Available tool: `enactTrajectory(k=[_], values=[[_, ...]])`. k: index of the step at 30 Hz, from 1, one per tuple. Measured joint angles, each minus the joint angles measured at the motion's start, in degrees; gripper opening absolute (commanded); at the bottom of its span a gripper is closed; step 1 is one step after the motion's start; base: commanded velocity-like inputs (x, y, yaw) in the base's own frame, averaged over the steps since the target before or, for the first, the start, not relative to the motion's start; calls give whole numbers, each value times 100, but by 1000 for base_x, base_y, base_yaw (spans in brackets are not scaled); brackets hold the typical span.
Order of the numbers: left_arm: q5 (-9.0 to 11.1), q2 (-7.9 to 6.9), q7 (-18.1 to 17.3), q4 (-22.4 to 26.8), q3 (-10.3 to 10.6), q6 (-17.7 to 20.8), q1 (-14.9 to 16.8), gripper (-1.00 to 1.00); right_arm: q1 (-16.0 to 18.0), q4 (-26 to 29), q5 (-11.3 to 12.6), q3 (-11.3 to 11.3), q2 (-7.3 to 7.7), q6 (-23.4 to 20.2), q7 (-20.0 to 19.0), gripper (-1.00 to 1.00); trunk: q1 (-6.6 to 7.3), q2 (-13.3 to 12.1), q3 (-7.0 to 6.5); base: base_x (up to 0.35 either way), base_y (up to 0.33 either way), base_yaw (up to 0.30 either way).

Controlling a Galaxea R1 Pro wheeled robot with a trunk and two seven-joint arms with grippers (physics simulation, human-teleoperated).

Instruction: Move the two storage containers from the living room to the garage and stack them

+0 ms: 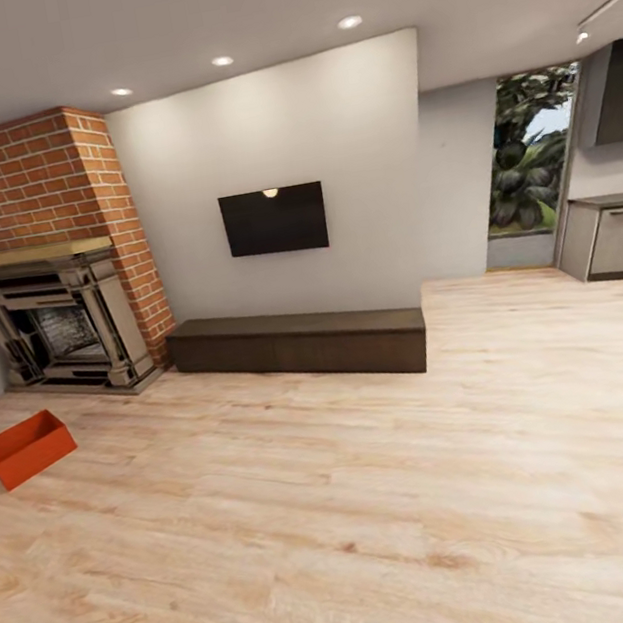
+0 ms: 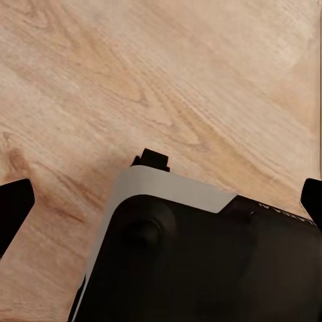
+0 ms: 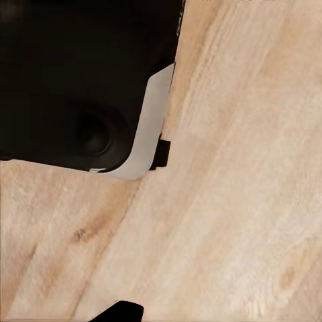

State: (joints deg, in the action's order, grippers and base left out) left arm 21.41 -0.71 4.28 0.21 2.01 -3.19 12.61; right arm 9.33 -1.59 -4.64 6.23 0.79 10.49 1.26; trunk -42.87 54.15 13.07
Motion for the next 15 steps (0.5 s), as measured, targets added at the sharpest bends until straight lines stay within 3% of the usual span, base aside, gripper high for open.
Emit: enactTrajectory(k=[15], values=[[-1,0,0,0,3,0,0,100,0,0,2,10,8,-6,1,100,0,0,0,324,0,252]])
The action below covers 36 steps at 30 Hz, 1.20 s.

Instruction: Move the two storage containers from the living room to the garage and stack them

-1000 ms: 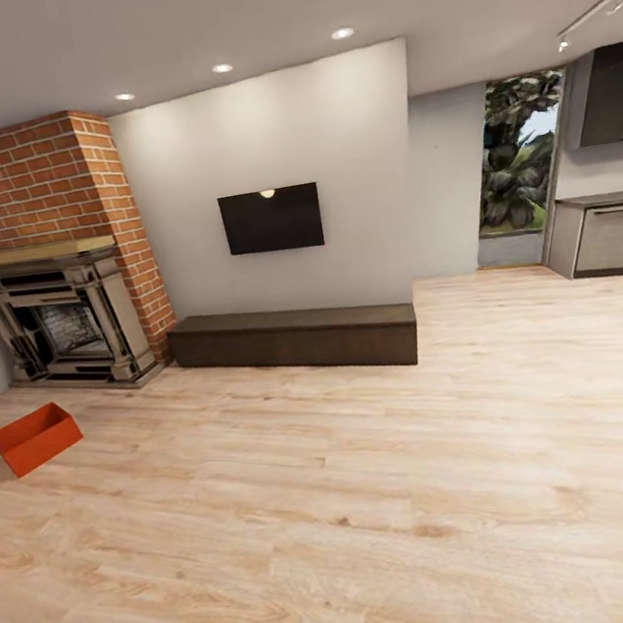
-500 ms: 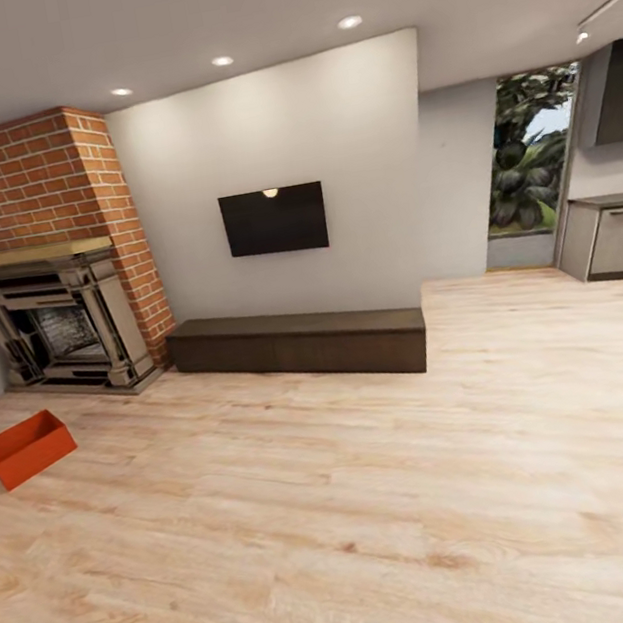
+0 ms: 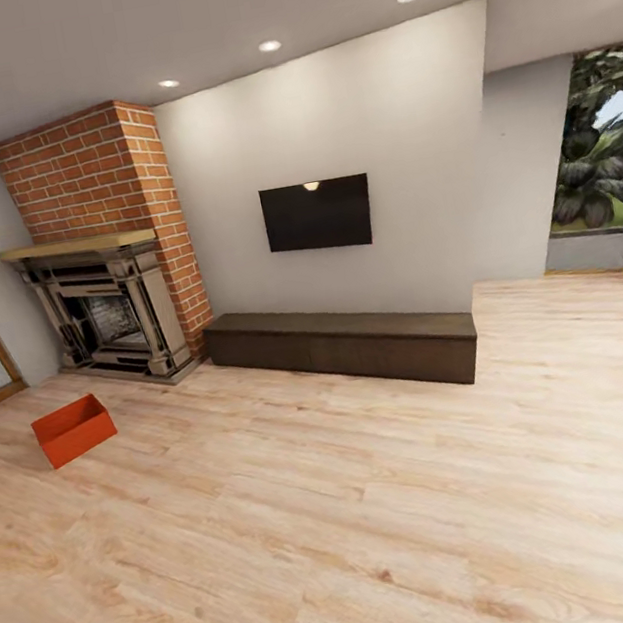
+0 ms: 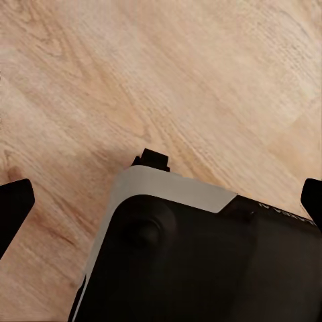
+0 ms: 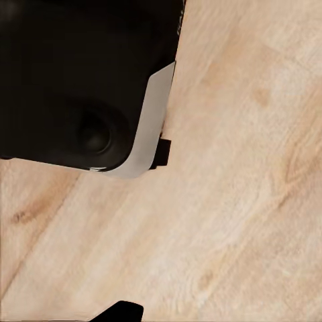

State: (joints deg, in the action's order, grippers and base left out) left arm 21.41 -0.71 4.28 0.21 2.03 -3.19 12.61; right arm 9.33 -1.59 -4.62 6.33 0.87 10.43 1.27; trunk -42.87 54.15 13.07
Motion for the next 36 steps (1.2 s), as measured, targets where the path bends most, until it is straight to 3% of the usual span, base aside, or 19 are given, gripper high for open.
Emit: enactTrajectory(k=[36], values=[[0,0,0,0,-4,0,0,100,0,0,0,0,9,0,0,100,0,0,0,324,0,268]])
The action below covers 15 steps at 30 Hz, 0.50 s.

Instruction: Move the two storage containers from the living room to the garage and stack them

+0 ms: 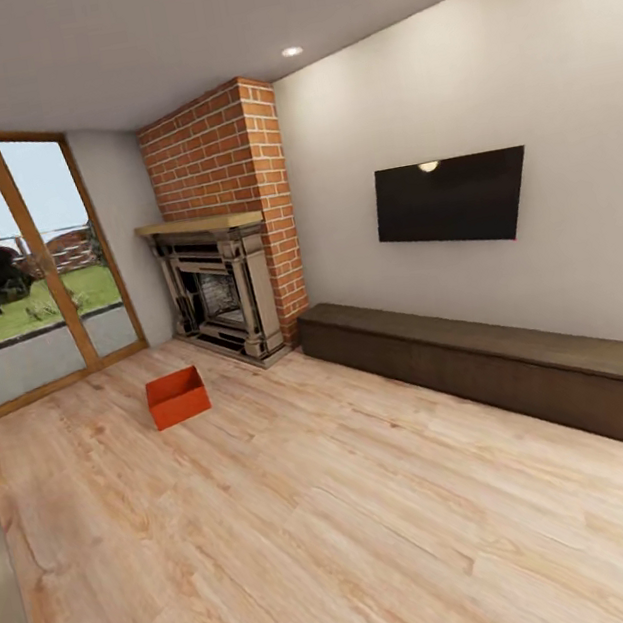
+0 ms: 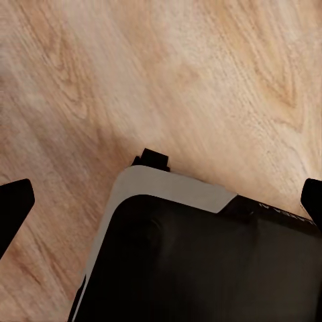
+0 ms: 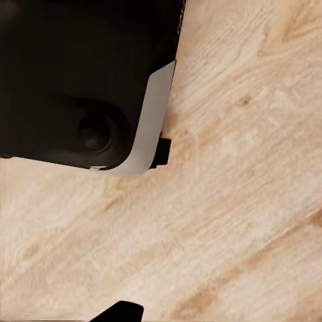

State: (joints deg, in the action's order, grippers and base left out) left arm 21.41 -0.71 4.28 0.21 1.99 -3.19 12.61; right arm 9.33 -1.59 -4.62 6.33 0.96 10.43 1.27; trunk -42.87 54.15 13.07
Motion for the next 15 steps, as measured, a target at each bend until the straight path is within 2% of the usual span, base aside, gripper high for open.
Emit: enactTrajectory(k=[15], values=[[1,0,0,0,-1,0,-1,100,0,0,0,0,0,0,0,100,0,0,0,324,0,268]])
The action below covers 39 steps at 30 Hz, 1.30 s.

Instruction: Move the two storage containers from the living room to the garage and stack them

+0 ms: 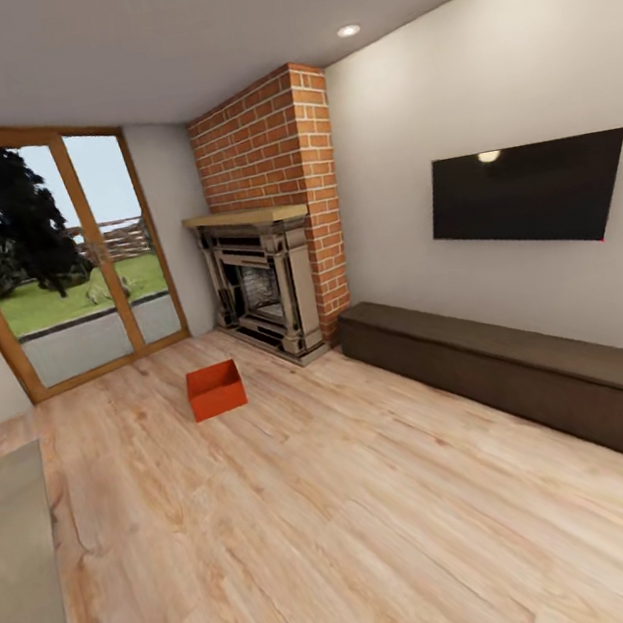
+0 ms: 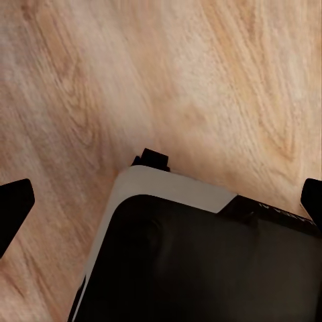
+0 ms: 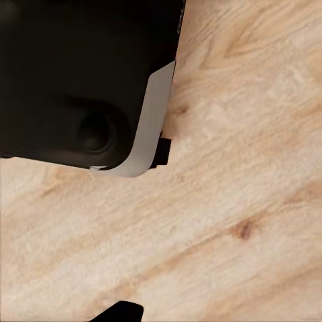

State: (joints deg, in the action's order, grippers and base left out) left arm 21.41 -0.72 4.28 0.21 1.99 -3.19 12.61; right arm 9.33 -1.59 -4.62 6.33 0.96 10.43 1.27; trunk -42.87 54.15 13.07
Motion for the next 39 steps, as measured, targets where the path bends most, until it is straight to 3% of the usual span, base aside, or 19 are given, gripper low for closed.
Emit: enactTrajectory(k=[16,39], values=[[-1,1,0,0,4,0,0,100,0,0,1,0,0,4,0,100,0,0,0,324,0,257],[-1,0,0,-1,5,17,1,100,0,0,-9,-11,2,11,-1,100,0,0,0,324,0,14]])
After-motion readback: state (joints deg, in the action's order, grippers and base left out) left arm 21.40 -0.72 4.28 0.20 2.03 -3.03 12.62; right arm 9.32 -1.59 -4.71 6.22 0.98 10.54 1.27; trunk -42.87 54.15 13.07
